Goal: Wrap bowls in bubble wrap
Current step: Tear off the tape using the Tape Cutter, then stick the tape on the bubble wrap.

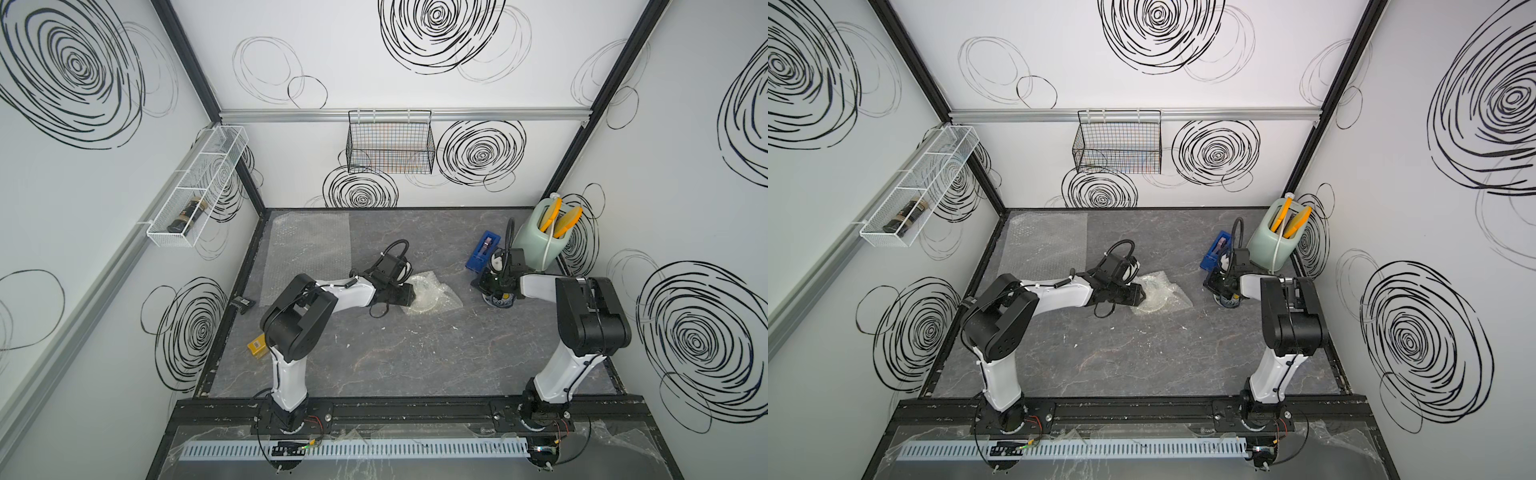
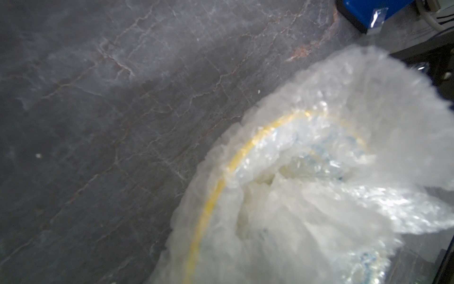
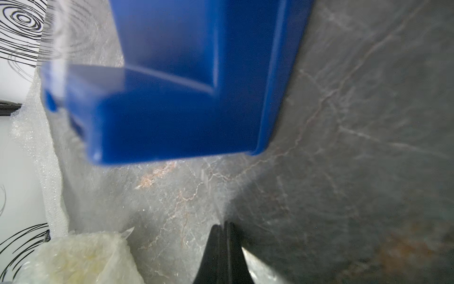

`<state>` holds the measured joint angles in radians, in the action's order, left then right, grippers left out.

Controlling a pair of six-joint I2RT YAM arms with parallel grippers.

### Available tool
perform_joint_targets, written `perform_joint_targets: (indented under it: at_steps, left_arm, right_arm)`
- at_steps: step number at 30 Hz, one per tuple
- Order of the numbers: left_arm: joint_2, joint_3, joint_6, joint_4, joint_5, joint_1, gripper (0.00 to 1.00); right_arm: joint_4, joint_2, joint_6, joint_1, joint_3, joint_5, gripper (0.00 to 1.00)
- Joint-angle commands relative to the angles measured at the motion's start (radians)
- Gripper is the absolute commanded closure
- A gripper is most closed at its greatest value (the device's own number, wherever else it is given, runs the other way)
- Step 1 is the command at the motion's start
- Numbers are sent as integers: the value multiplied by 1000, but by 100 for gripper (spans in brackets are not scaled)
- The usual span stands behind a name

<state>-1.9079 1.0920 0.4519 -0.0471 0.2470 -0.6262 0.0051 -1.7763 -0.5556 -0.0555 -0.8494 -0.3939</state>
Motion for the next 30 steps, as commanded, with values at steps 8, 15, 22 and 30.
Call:
perform_joint_targets:
  at_steps: [8,15,22,30]
  left_arm:
    - [-6,2,-19,-25,13,-15,55]
    - [7,-3,-19,-22,9,-15,55]
    - [9,-6,-19,-20,9,-15,55]
    - [12,-6,-19,-21,7,-14,55]
  right_arm:
    - [-117,133,16,-35,19,-85,100]
    - [-125,340,24,-104,-17,-203,100]
    - [-71,356,56,-302,-37,-273,100]
    - [-96,211,139,-426,-127,-256,100]
